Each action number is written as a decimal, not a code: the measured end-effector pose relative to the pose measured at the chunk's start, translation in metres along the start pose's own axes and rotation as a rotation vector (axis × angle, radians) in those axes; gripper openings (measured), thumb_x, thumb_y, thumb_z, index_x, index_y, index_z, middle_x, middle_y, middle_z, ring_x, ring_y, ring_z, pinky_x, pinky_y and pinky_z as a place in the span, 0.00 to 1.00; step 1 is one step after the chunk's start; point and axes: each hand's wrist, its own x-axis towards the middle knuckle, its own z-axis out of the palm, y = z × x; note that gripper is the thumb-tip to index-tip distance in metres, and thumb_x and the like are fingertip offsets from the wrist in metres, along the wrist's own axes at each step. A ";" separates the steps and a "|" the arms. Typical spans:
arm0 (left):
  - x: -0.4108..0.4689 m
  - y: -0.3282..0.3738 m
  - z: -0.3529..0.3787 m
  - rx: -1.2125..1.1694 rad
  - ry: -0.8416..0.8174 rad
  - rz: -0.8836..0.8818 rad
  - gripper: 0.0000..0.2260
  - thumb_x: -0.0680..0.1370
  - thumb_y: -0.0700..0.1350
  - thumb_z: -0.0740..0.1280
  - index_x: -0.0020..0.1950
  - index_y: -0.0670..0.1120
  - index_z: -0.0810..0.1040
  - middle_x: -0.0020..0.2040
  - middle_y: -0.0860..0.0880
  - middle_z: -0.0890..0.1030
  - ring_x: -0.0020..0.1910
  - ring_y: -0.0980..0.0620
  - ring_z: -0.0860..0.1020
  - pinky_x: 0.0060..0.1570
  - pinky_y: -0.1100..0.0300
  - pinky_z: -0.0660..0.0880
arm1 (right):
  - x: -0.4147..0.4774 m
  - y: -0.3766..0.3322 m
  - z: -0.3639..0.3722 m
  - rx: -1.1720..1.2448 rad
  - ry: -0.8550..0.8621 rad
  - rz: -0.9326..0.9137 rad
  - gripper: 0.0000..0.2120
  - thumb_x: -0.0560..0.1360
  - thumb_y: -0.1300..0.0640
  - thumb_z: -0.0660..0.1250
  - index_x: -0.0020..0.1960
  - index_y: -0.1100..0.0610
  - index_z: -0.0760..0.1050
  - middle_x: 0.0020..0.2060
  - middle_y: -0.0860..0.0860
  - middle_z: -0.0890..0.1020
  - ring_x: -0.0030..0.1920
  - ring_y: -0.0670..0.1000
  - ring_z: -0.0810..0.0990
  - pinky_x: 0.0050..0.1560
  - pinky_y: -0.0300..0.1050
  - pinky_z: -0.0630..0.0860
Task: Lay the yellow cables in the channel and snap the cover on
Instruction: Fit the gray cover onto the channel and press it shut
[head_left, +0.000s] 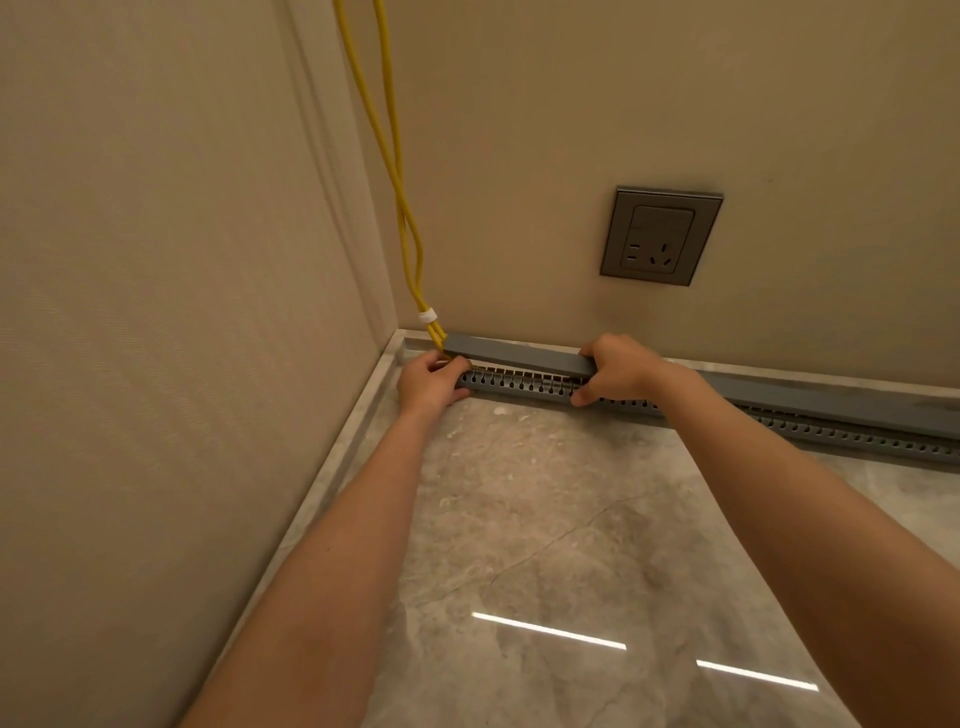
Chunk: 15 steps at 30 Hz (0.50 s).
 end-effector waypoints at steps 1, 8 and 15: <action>0.000 0.002 -0.001 -0.031 -0.030 -0.018 0.02 0.76 0.36 0.66 0.45 0.42 0.75 0.47 0.44 0.77 0.49 0.48 0.77 0.37 0.64 0.81 | 0.000 0.001 -0.001 0.003 0.001 0.006 0.20 0.68 0.51 0.74 0.55 0.60 0.78 0.44 0.54 0.79 0.46 0.55 0.77 0.50 0.50 0.75; 0.000 0.009 0.014 -0.156 -0.104 -0.105 0.04 0.81 0.38 0.57 0.53 0.44 0.69 0.54 0.43 0.75 0.54 0.46 0.75 0.53 0.56 0.75 | -0.004 0.004 -0.003 -0.038 0.077 0.022 0.19 0.70 0.50 0.71 0.57 0.59 0.76 0.51 0.56 0.80 0.52 0.57 0.77 0.44 0.45 0.69; -0.003 0.010 0.020 -0.236 -0.075 -0.103 0.14 0.82 0.39 0.54 0.67 0.39 0.67 0.65 0.38 0.74 0.64 0.39 0.75 0.55 0.55 0.74 | -0.012 0.007 0.000 -0.062 0.148 0.004 0.17 0.73 0.52 0.69 0.59 0.58 0.74 0.54 0.57 0.80 0.55 0.58 0.77 0.44 0.44 0.68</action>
